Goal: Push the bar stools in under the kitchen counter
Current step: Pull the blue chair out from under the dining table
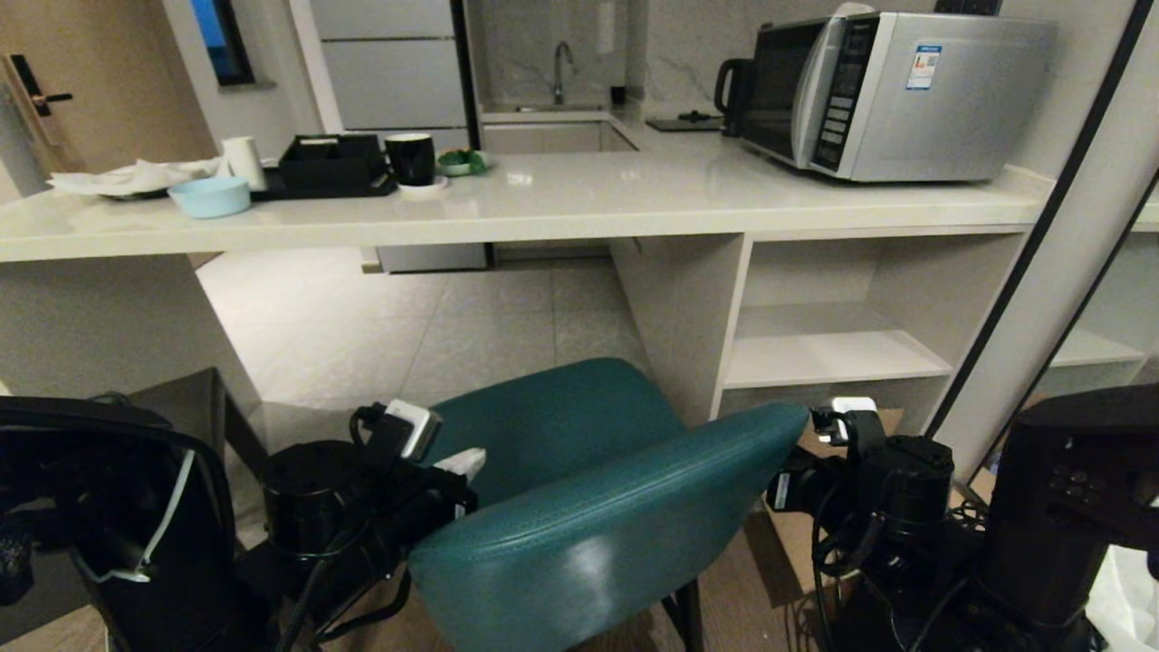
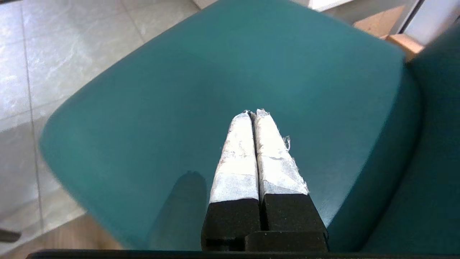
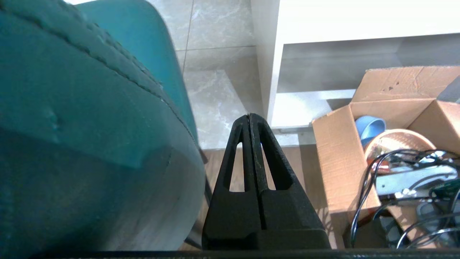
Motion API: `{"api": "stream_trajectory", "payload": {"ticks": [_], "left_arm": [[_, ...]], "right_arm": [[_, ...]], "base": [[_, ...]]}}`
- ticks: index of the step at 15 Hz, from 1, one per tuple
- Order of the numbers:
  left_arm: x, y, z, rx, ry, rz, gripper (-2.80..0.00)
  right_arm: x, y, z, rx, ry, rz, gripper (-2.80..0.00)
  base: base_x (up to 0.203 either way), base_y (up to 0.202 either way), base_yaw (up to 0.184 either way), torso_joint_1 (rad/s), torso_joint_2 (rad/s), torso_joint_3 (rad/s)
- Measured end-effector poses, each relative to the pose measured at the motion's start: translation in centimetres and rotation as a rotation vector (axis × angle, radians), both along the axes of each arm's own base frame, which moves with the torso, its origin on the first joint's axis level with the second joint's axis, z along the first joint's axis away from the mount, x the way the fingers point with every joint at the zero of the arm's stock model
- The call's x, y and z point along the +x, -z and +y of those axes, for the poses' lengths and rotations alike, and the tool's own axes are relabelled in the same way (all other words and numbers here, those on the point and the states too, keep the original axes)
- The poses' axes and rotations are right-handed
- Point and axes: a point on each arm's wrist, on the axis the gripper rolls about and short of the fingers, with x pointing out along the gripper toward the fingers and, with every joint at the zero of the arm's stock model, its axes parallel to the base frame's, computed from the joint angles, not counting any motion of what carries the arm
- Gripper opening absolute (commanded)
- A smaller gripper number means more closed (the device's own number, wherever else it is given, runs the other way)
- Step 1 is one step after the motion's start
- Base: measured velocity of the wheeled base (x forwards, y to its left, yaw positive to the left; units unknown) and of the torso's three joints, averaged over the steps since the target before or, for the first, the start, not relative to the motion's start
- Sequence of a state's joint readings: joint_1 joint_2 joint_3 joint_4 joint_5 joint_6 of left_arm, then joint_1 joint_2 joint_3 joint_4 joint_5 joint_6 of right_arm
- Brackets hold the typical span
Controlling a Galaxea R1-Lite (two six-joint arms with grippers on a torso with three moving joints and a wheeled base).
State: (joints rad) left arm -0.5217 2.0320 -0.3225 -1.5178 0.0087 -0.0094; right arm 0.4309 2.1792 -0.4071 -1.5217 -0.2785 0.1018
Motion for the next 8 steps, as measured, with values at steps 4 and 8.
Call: {"api": "stream_trajectory", "payload": {"ticks": [4,8], "left_arm": [[-0.4,0.0,-0.8,0.0,0.013,-0.003,-2.8],[-0.7,0.2,-1.2,0.005,-0.002,0.001,-2.8]], "right_arm": [[1.1,0.3,-0.6,-0.019,0.025,-0.007,-2.8],[1.2,0.6,-0.6,-0.021,0.032,-0.003,-2.8]], "base": [[0.0,0.0,0.0,0.0,0.0,0.0],[0.0,0.0,0.0,0.0,0.0,0.0]]}}
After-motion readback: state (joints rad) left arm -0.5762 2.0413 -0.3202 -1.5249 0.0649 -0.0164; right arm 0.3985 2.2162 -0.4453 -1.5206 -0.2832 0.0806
